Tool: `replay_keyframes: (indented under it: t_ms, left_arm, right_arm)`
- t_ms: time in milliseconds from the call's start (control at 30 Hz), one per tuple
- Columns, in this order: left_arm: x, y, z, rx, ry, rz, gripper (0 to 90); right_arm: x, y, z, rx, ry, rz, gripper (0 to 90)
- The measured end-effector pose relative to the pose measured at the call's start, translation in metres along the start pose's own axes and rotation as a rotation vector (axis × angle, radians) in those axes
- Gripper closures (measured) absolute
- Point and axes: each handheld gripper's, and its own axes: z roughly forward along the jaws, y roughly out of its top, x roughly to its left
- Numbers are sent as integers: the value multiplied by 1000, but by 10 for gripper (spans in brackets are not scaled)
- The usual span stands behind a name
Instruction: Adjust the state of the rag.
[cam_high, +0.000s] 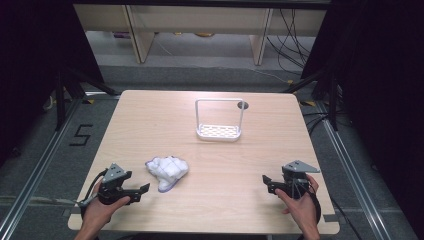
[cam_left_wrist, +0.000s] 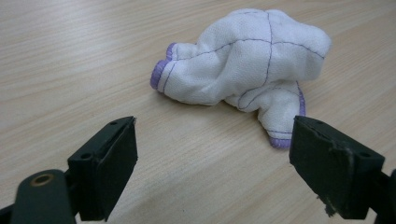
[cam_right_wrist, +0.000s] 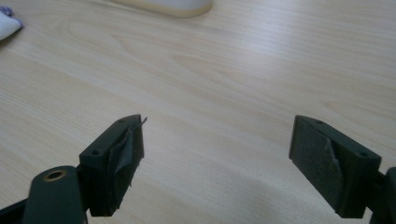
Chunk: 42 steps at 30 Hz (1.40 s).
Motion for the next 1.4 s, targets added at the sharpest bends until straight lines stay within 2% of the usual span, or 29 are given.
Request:
replay_keyframes:
  t_ms: [167, 200, 233, 333, 367, 400, 433, 467, 500, 533, 567, 600, 667, 700, 733, 767, 800, 867, 900, 933, 1067, 1100, 1133, 1200, 1233, 1267, 1300, 1367, 1400]
  left_arm:
    - [1, 0, 1, 0, 4, 5, 148]
    - [1, 1, 0, 9, 7, 4, 149]
    - [3, 1, -2, 36, 4, 36, 148]
    - [4, 0, 0, 22, 6, 23, 148]
    - [4, 1, -1, 34, 6, 24, 148]
    - [2, 1, 1, 7, 11, -9, 148]
    - [3, 2, 2, -1, 8, -13, 148]
    - [5, 3, 1, 16, 11, 7, 148]
    - [3, 3, 3, -6, 13, -17, 148]
    - [5, 4, 3, 19, 17, 9, 148]
    - [6, 5, 4, 22, 21, 14, 148]
    - [6, 6, 6, 12, 24, -2, 148]
    - [11, 9, 6, 38, 18, 8, 148]
    - [10, 9, 9, 10, 13, -19, 148]
    - [11, 9, 10, 7, 15, -28, 149]
    - [14, 10, 9, 34, 24, -4, 149]
    - [14, 11, 10, 27, 26, -14, 149]
    - [17, 13, 12, 20, 33, -31, 150]
    - [20, 15, 12, 29, 32, -31, 150]
    - [21, 16, 15, -1, 36, -57, 150]
    - [30, 24, 21, 4, 11, -91, 179]
    - [34, 27, 22, 16, 2, -80, 189]
    - [36, 29, 24, 11, -5, -94, 207]
    - [39, 35, 29, -6, -22, -111, 272]
    - [40, 38, 30, 9, -31, -92, 295]
    - [40, 39, 32, 0, -47, -100, 331]
    - [40, 43, 35, 10, -54, -91, 347]
    - [40, 46, 39, 10, -69, -73, 389]
    - [43, 48, 40, 40, -83, -40, 390]
  right_arm:
    - [1, 0, 0, 5, -1, -21, 188]
    - [3, -1, 2, -11, 8, -7, 190]
    - [2, 0, 2, 8, 20, -15, 192]
    - [3, 0, 2, 15, 14, -21, 192]
    - [1, -1, 3, -1, 6, -49, 192]
    - [2, -1, 3, 6, 18, -39, 192]
    - [4, 0, 2, 12, 25, -22, 192]
    - [3, 0, 2, 9, 16, -31, 192]
    - [4, -1, 3, 2, 20, -29, 192]
    - [4, 0, 3, 3, 23, -31, 193]
    - [4, 0, 4, 0, 28, -37, 197]
    - [4, 0, 4, 13, 43, -29, 201]
    - [4, 0, 3, 23, 57, -28, 202]
    - [5, 0, 3, 22, 58, -27, 203]
    - [5, 0, 3, 23, 59, -29, 203]
    - [5, 0, 3, 24, 59, -28, 203]
    - [4, 0, 3, 14, 43, -40, 203]
    - [5, 0, 4, 23, 61, -28, 205]
    - [5, 0, 3, 11, 47, -40, 207]
    - [5, 0, 4, 3, 40, -40, 207]
    - [5, 0, 4, -2, 41, -39, 211]
    - [5, 0, 4, 0, 46, -36, 211]
    - [9, -1, 3, 18, 52, 16, 212]
    - [7, -1, 5, -5, 57, -3, 216]
    - [7, -1, 5, -3, 56, -3, 216]
    - [7, -1, 5, 0, 52, -5, 217]
    - [4, -1, 5, -3, 54, -28, 216]
    - [4, -1, 5, -2, 54, -23, 217]
    - [4, -1, 6, -1, 56, -24, 217]
